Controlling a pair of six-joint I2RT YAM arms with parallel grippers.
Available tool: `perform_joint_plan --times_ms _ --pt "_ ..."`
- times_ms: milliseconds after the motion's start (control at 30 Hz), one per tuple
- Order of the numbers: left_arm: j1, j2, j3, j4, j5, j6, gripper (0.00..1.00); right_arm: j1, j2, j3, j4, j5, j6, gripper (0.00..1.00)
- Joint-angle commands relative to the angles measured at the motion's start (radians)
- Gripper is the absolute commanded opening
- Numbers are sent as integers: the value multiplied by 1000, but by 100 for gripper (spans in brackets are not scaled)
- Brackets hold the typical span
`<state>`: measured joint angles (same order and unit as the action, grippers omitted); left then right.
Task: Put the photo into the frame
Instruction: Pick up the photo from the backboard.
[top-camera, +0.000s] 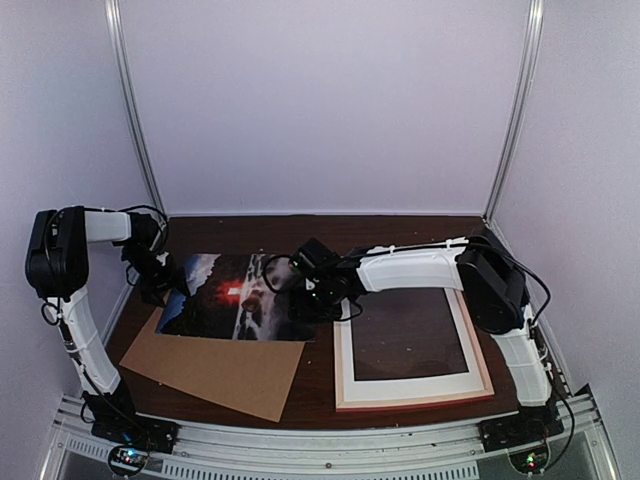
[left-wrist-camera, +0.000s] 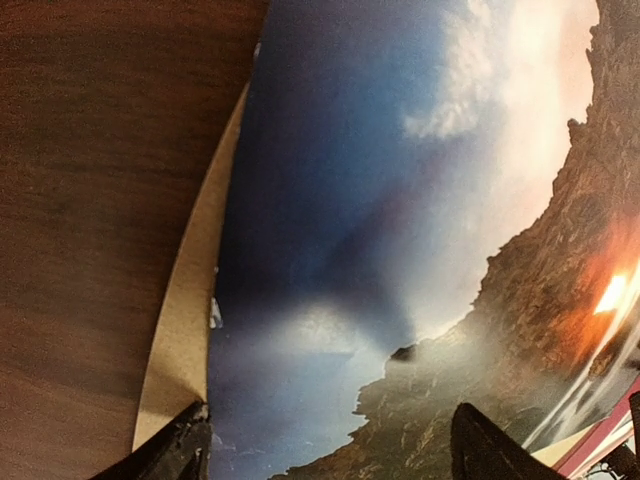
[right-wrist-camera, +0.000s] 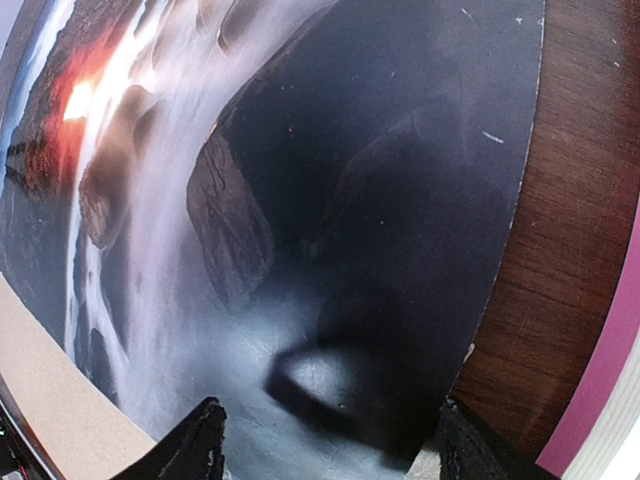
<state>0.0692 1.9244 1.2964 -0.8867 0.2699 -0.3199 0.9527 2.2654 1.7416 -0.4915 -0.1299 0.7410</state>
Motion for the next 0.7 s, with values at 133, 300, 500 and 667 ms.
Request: perform_joint_plan --times_ms 133,300,500,667 --pt "1 4 -47 16 99 -6 81 -6 -31 -63 64 -24 64 68" --pt "1 1 -51 20 113 -10 80 -12 -46 -76 92 -33 76 66" --pt "1 0 -52 22 115 -13 80 -20 -74 -109 134 -39 100 65" --pt "0 -1 -55 27 123 -16 80 -30 -91 -128 159 -49 111 65"
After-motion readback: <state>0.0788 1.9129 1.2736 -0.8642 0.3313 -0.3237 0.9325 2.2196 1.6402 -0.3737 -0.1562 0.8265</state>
